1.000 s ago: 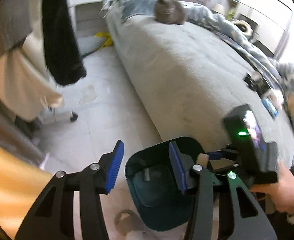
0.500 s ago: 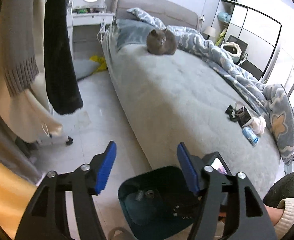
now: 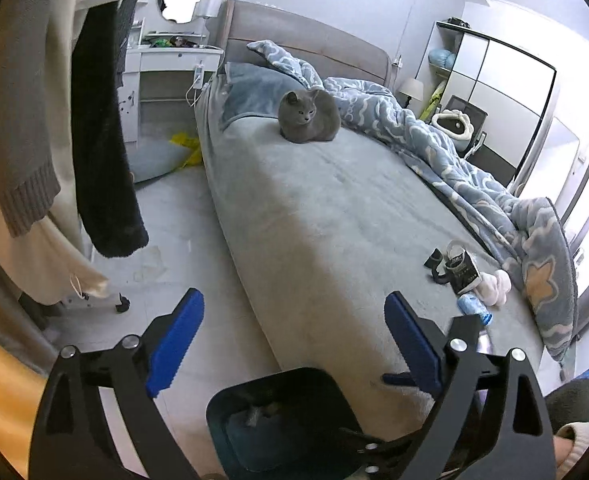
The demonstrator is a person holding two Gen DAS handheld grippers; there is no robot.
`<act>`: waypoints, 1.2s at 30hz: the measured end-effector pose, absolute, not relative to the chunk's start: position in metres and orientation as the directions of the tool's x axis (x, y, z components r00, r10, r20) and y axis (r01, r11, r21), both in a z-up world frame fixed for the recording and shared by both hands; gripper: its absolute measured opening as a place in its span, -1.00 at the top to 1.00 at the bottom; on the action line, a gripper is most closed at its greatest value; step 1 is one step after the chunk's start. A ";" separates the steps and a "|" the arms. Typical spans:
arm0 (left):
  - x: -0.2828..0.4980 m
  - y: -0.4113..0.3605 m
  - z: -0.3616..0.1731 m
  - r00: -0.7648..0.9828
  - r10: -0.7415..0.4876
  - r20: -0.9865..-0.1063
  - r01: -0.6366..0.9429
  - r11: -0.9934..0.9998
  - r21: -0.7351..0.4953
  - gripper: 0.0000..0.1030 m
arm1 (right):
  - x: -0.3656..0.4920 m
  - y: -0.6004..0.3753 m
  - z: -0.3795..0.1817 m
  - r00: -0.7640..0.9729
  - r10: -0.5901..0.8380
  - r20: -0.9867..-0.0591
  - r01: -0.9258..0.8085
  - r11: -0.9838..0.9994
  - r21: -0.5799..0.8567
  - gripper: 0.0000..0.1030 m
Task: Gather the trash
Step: 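Move both tools back over the bed toward the remaining trash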
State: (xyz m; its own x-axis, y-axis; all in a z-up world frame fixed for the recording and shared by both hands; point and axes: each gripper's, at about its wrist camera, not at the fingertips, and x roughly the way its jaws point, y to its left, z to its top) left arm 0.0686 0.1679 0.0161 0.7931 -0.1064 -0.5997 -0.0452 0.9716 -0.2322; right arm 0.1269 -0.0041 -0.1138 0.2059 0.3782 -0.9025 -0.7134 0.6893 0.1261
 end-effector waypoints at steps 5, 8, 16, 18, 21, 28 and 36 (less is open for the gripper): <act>0.076 0.144 0.020 0.797 -0.107 -0.594 -0.015 0.980 -0.198 -0.83 | 0.136 -0.041 -0.087 0.279 0.391 -0.877 -0.687 0.719 0.103 -0.86; 0.079 0.131 0.022 0.800 -0.131 -0.585 0.016 0.980 -0.197 -0.86 | 0.138 -0.061 -0.074 0.308 0.392 -0.867 -0.677 0.731 0.090 -0.87; 0.102 0.091 0.016 0.800 -0.156 -0.579 0.082 0.985 -0.152 -0.86 | 0.157 -0.117 -0.036 0.408 0.394 -0.824 -0.646 0.762 0.044 -0.87; 0.108 0.085 0.014 0.795 -0.168 -0.583 0.093 0.983 -0.156 -0.86 | 0.166 -0.132 -0.030 0.428 0.390 -0.816 -0.630 0.776 0.041 -0.87; 0.116 0.072 0.014 0.798 -0.155 -0.582 0.100 0.987 -0.127 -0.86 | 0.180 -0.157 -0.023 0.450 0.386 -0.805 -0.607 0.794 0.041 -0.87; 0.136 0.041 0.002 0.774 -0.214 -0.596 0.188 0.976 -0.107 -0.86 | 0.212 -0.212 -0.020 0.506 0.342 -0.792 -0.559 0.829 0.001 -0.87; 0.157 0.008 -0.017 0.724 -0.268 -0.635 0.258 0.960 -0.111 -0.86 | 0.241 -0.279 -0.023 0.556 0.343 -0.757 -0.446 0.892 0.077 -0.87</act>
